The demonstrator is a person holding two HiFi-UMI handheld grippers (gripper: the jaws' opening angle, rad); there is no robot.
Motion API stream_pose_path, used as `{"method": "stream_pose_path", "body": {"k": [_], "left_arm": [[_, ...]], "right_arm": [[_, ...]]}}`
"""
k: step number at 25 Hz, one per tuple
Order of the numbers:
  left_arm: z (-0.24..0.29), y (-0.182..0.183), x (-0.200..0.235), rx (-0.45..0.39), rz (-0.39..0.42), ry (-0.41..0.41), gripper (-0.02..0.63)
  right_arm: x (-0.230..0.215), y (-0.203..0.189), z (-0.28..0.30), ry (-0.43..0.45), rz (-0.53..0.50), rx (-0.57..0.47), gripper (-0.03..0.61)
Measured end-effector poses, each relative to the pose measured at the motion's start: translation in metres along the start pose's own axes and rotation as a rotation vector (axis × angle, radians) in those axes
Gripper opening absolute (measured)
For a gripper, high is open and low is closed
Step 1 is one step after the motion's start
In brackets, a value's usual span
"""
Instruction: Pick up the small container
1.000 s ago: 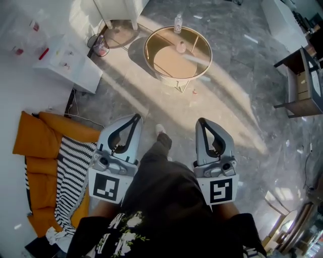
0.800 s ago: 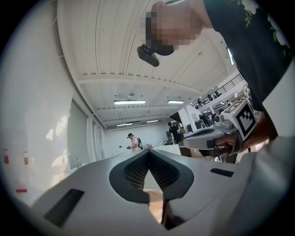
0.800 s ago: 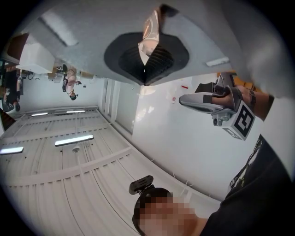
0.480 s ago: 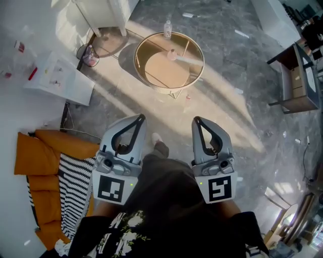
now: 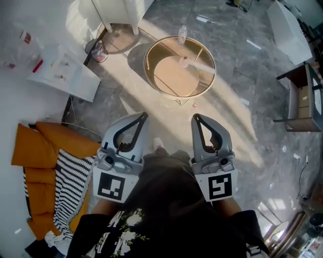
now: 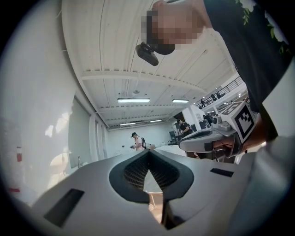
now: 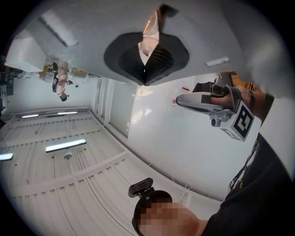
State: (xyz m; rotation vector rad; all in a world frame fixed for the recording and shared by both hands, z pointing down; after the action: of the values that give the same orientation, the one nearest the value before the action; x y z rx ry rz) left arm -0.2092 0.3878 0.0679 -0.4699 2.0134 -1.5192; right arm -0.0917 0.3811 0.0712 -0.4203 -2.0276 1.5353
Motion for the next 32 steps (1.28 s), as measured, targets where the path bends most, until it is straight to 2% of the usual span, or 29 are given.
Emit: {"method": "stream_pose_path", "body": {"k": [13,18,22,32], "left_arm": [[0.031,-0.016,0.006,0.067,0.011,0.143,0.012],[0.071,-0.015,-0.019,0.071,0.015,0.183,0.012],[0.105,-0.015,-0.038,0.089,0.014,0.212,0.012],[0.197,-0.017,-0.091,0.078,0.039,0.299,0.012]], "right_arm": [[-0.034,-0.021,0.025,0.153,0.052,-0.014,-0.005],[-0.080,-0.034,0.019,0.198,0.068,0.001,-0.005],[-0.119,-0.032,0.015,0.228,0.080,-0.039,-0.005],[-0.220,-0.052,-0.004,0.324,0.079,-0.062,-0.005]]}}
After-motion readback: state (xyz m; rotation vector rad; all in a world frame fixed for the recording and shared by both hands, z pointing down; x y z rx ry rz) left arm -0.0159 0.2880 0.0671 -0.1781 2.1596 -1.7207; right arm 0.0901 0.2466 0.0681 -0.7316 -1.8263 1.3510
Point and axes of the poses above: the fingertips, and each gripper's own axes: z forward along the fingers, x to its left, y out of its top, the point moved 2 cm from there along -z, backward along the fingers, and after that the axes turned 9 degrees about -x, right-handed, at the moved point
